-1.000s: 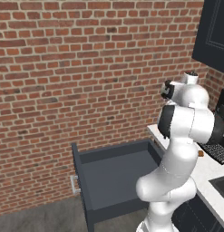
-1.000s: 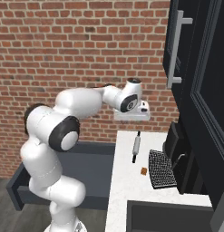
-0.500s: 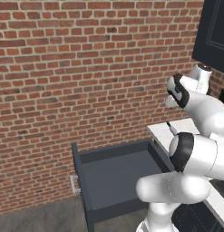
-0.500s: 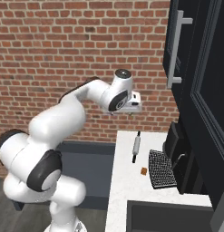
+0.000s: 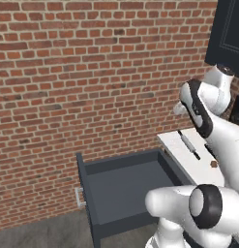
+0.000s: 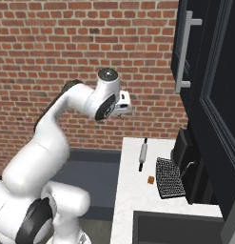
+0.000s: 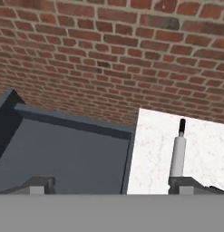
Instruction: Pick the rolling pin from the drawer and place it on the counter.
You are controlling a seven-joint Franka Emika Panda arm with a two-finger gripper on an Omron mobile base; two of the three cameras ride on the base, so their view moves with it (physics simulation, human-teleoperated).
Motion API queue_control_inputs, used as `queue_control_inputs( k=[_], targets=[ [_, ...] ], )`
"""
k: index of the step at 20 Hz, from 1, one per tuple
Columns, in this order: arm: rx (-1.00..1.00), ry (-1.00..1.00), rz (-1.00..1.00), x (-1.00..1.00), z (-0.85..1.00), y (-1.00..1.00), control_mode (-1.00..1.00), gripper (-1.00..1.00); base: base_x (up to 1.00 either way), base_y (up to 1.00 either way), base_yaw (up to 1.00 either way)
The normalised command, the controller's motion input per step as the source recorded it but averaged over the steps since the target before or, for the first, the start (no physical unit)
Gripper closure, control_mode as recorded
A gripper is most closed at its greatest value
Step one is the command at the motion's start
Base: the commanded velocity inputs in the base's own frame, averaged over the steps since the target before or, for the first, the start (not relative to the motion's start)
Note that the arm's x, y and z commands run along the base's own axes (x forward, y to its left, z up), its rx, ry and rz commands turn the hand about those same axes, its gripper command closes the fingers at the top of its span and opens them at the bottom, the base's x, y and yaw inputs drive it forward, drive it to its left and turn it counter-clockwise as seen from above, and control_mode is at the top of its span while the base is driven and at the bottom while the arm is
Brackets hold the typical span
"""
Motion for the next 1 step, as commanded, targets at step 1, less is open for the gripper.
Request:
queue_control_inputs(
  k=[1],
  targets=[
    [0.0, 0.0, 0.18, -0.34, 0.24, 0.76, -1.0, -1.0, 0.0, 0.0, 0.0]
  ],
)
